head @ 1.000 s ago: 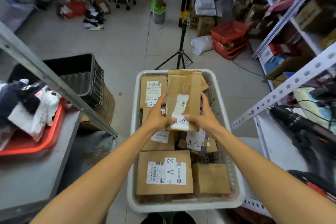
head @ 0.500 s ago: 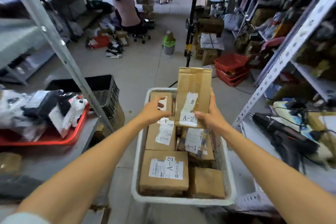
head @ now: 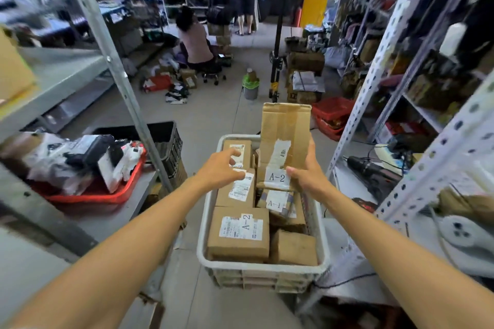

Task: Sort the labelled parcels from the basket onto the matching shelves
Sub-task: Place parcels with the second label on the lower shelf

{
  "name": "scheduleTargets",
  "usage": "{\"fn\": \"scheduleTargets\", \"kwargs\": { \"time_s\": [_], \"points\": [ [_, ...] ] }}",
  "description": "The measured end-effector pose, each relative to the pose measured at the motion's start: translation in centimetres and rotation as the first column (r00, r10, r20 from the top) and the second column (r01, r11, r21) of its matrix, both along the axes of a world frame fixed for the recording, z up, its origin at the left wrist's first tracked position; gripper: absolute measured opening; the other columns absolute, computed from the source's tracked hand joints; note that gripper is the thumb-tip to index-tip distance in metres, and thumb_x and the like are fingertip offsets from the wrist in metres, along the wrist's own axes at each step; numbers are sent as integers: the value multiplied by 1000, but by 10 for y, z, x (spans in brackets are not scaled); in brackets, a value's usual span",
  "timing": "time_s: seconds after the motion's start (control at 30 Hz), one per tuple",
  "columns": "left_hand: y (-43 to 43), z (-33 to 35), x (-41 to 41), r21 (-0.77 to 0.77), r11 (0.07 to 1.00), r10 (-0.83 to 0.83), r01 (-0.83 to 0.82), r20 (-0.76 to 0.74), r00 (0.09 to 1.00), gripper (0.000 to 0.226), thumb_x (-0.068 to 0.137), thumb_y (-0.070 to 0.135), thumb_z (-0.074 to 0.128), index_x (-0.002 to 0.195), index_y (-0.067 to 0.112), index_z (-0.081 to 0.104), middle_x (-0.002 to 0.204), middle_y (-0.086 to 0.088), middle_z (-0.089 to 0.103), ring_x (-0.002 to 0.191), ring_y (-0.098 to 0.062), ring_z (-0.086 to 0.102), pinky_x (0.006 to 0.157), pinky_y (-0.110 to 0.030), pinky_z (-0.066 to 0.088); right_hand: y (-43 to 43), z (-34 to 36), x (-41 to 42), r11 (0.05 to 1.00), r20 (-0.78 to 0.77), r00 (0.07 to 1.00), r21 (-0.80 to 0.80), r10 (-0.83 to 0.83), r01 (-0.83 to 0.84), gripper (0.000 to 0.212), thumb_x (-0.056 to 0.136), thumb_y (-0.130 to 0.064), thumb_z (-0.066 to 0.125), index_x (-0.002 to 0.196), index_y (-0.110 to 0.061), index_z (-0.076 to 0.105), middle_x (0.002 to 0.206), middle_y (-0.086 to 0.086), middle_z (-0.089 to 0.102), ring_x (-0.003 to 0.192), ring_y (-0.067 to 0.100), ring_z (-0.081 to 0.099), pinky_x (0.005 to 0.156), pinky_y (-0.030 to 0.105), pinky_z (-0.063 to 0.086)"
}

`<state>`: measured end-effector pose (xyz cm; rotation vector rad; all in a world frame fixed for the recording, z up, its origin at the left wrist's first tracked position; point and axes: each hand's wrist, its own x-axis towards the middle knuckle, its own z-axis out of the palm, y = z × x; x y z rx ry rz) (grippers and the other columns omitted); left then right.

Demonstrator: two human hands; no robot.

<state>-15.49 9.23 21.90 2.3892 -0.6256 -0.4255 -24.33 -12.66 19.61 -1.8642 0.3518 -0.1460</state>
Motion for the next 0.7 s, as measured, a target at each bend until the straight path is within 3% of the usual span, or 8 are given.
{"fn": "scheduleTargets", "kwargs": {
  "time_s": [0.23,0.33,0.53,0.67,0.7],
  "points": [
    [33,3,-29,13,999,-34,33,39,999,59,84,30,70,136,17,46,127,-8,59,100,-16,55,83,-28,46,35,20,-47,998,46,998,-55,-42,44,103,87,3,58,148,-44,-11,151,-5,27,137,19,35,113,49,33],
    [44,5,-43,-15,998,-62,63,38,997,58,84,27,70,136,15,46,125,-9,59,102,-18,57,84,-29,49,53,26,-71,994,44,997,-82,-63,66,102,88,2,58,149,-41,-12,153,2,25,138,20,32,114,49,30],
    [54,10,-76,-44,976,-209,214,91,974,51,82,24,70,128,12,52,113,-6,63,98,-20,60,89,-38,52,93,32,-147,969,76,969,-61,-237,241,96,91,-2,58,149,-41,-8,149,4,35,134,22,39,112,49,35],
    [47,9,-112,-15,930,-364,367,102,926,41,81,24,71,117,14,55,99,-1,63,91,-19,61,72,-26,48,122,33,-213,903,110,904,-73,-414,422,95,91,4,57,151,-31,-8,143,-4,34,127,11,38,104,25,34],
    [42,9,-121,2,917,-397,399,103,912,42,81,26,71,118,15,55,99,0,63,91,-18,60,71,-26,47,127,34,-231,887,130,885,-62,-448,458,95,90,6,56,151,-31,-6,143,-3,35,127,11,39,102,25,36]
  ]
}}
